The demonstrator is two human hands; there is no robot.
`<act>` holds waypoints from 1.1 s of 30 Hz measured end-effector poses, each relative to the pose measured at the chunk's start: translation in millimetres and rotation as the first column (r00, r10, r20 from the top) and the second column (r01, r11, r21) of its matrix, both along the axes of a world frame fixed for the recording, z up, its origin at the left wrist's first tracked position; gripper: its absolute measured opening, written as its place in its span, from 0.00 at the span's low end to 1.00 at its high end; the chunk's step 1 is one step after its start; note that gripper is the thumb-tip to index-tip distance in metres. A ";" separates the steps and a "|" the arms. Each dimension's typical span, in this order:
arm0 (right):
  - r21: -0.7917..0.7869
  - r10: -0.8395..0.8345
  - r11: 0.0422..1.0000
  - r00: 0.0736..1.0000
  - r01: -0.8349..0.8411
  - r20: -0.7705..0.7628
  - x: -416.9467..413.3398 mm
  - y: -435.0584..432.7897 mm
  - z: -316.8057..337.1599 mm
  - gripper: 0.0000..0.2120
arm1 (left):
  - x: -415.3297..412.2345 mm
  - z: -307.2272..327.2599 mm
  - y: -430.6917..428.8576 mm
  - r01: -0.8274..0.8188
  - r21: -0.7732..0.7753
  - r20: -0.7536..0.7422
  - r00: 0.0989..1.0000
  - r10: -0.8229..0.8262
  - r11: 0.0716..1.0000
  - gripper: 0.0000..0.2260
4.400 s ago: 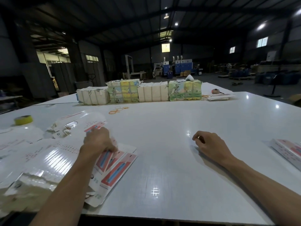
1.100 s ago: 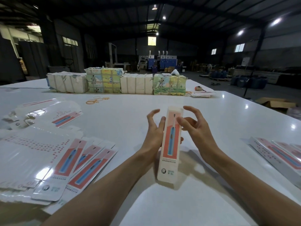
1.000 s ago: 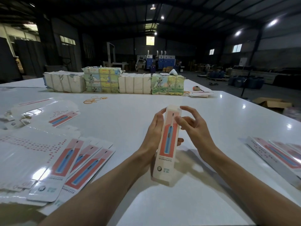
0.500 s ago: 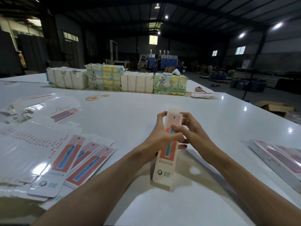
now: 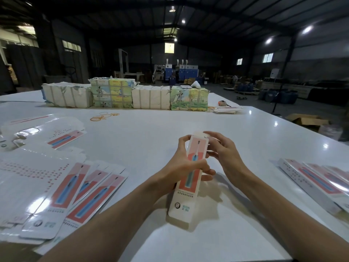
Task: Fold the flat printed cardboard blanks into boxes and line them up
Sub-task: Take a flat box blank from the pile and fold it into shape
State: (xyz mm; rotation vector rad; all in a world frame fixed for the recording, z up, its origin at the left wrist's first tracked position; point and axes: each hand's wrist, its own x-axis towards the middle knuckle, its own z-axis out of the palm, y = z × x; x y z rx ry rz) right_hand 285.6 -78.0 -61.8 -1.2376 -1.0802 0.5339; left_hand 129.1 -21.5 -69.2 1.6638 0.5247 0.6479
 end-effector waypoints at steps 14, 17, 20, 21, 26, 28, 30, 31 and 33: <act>0.072 0.076 0.995 0.988 -0.067 -0.137 -3.7 -7.9 14.9 0.14 | -3.2 -1.2 4.4 0.052 0.079 -0.029 0.998 -0.050 0.996 0.41; 0.035 0.068 0.997 0.979 -0.062 -0.191 0.1 -8.0 13.8 0.10 | -2.4 -1.3 4.6 0.084 0.094 -0.023 0.996 -0.082 0.992 0.41; 0.025 0.061 0.998 0.971 -0.057 -0.230 3.5 -8.9 13.8 0.08 | -3.7 -1.4 6.1 0.104 0.095 -0.001 0.994 -0.105 0.990 0.42; 0.025 0.064 0.998 0.970 -0.060 -0.234 4.1 -9.3 14.0 0.07 | -4.1 -1.8 6.4 0.110 0.095 0.003 0.994 -0.111 0.989 0.43; -0.004 0.069 0.997 0.973 -0.072 -0.222 8.8 -9.7 15.9 0.07 | -4.8 -2.6 5.3 0.128 0.108 -0.003 0.992 -0.128 0.986 0.45; -0.009 0.067 0.998 0.981 -0.070 -0.182 10.7 -10.0 15.9 0.07 | -5.9 -2.0 4.9 0.141 0.105 -0.011 0.990 -0.140 0.984 0.45; -0.015 0.064 0.998 0.990 -0.066 -0.123 11.7 -10.2 14.9 0.08 | -6.4 -1.6 4.0 0.147 0.105 -0.022 0.989 -0.145 0.984 0.43; -0.014 0.069 0.997 0.992 -0.071 -0.103 12.1 -10.2 14.5 0.09 | -6.6 -1.4 3.6 0.140 0.103 -0.028 0.990 -0.138 0.985 0.42; -0.005 0.094 0.996 0.992 -0.094 -0.085 12.1 -10.8 13.7 0.10 | -6.6 -0.4 3.6 0.112 0.087 -0.035 0.993 -0.110 0.990 0.41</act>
